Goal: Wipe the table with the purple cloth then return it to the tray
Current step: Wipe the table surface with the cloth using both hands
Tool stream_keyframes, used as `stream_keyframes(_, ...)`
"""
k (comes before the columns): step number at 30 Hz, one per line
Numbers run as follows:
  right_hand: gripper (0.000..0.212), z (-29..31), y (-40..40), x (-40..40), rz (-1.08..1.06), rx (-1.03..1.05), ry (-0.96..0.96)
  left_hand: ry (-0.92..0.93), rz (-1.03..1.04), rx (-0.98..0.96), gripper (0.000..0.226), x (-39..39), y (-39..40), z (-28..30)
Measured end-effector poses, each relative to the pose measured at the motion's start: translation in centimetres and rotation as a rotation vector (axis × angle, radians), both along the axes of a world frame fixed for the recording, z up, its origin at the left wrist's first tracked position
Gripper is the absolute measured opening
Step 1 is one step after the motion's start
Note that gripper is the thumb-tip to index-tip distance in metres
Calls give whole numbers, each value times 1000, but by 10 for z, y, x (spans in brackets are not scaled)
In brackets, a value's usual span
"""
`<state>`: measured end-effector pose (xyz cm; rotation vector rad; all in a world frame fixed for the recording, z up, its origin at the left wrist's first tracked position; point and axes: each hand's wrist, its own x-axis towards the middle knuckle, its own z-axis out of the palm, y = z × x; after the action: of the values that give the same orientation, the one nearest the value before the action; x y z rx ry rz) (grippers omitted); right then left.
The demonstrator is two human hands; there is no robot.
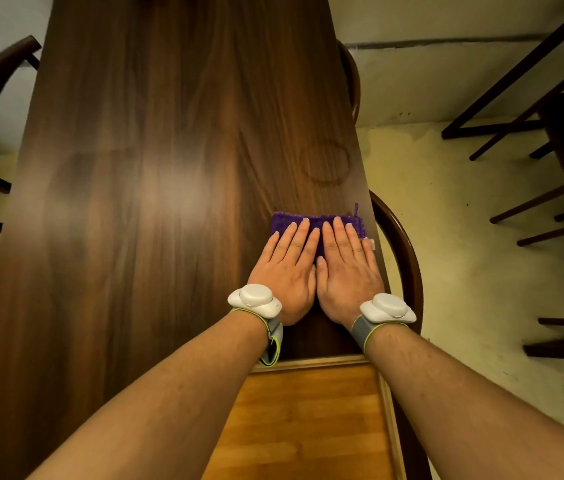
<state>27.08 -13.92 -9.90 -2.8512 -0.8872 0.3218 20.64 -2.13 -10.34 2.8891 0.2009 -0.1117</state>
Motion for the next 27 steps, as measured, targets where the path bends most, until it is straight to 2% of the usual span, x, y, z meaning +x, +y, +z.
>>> stream_keyframes(27, 59, -16, 93, 163, 92, 38, -66, -41, 129, 21, 59, 152, 85, -13)
